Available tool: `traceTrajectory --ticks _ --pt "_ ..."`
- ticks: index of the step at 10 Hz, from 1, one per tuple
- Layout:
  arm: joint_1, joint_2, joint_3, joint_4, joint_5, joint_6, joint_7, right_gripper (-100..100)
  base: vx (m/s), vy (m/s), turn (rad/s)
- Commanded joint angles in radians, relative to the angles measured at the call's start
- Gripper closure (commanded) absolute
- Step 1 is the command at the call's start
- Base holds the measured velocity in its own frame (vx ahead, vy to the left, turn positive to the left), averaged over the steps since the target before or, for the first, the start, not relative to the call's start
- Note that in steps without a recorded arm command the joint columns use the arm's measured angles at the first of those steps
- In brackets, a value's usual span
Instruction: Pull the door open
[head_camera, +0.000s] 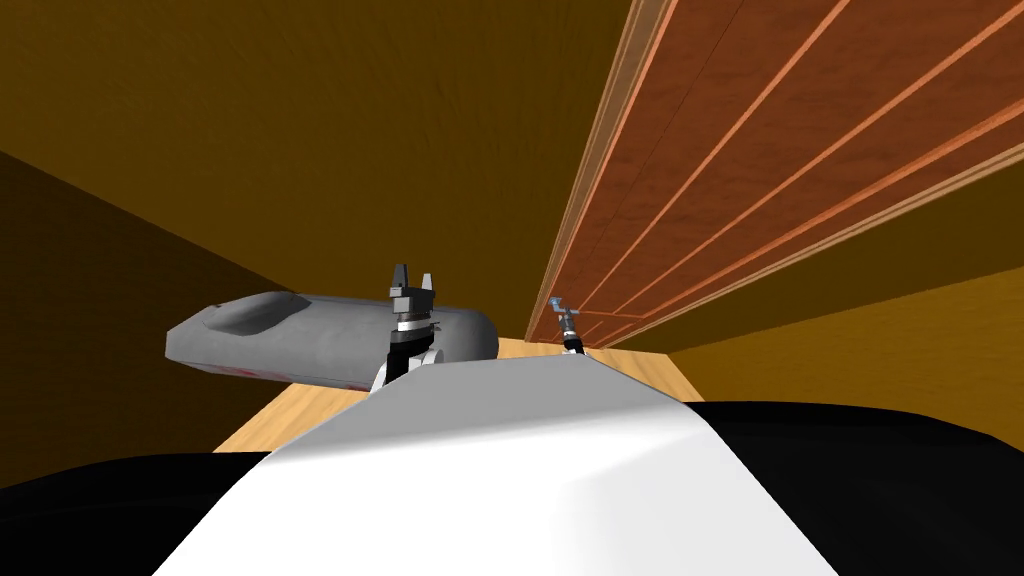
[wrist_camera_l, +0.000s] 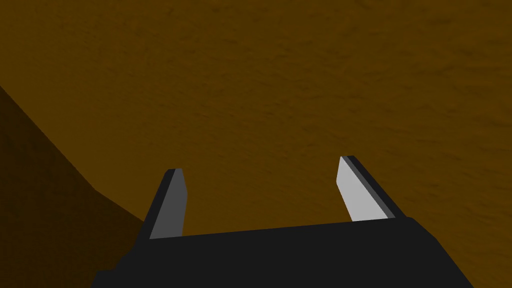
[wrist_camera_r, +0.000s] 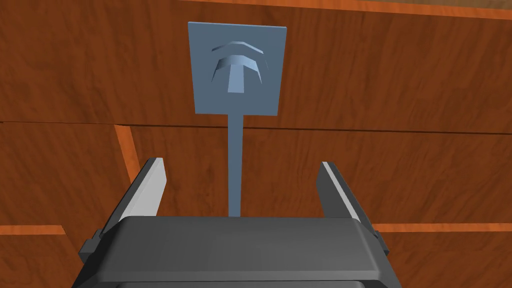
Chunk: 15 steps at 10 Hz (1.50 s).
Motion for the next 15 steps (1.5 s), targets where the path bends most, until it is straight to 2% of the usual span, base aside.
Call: traceTrajectory --ticks 1,2,3,8,9,10,12,13,15 --pt "0.001 -0.005 -0.012 0.008 -0.007 -0.005 -0.001 -100 0.2 -0.021 0.113" --pt "-0.001 -0.004 -0.007 0.009 -0.004 -0.006 -0.002 -100 0.089 -0.012 0.024" --pt "-0.001 -0.004 -0.007 0.009 -0.004 -0.006 -0.002 100 -0.009 0.002 -0.02" --pt "-0.001 -0.004 -0.007 0.009 -0.004 -0.006 -0.002 100 -0.018 0.002 0.0" --pt "0.012 -0.02 0.004 0.011 -0.001 -0.016 -0.022 100 -0.119 -0.035 0.17" --pt "0.015 -0.025 0.007 0.012 0.0 -0.02 -0.028 100 -0.196 -0.056 0.157" --pt "0.033 -0.051 0.022 0.012 0.005 -0.039 -0.058 100 -0.203 -0.041 0.163" --pt "0.033 -0.051 0.022 0.012 0.005 -0.039 -0.058 100 -0.143 -0.01 0.052" --pt "0.057 -0.086 0.043 0.014 0.012 -0.067 -0.1 100 -0.187 -0.007 0.179"
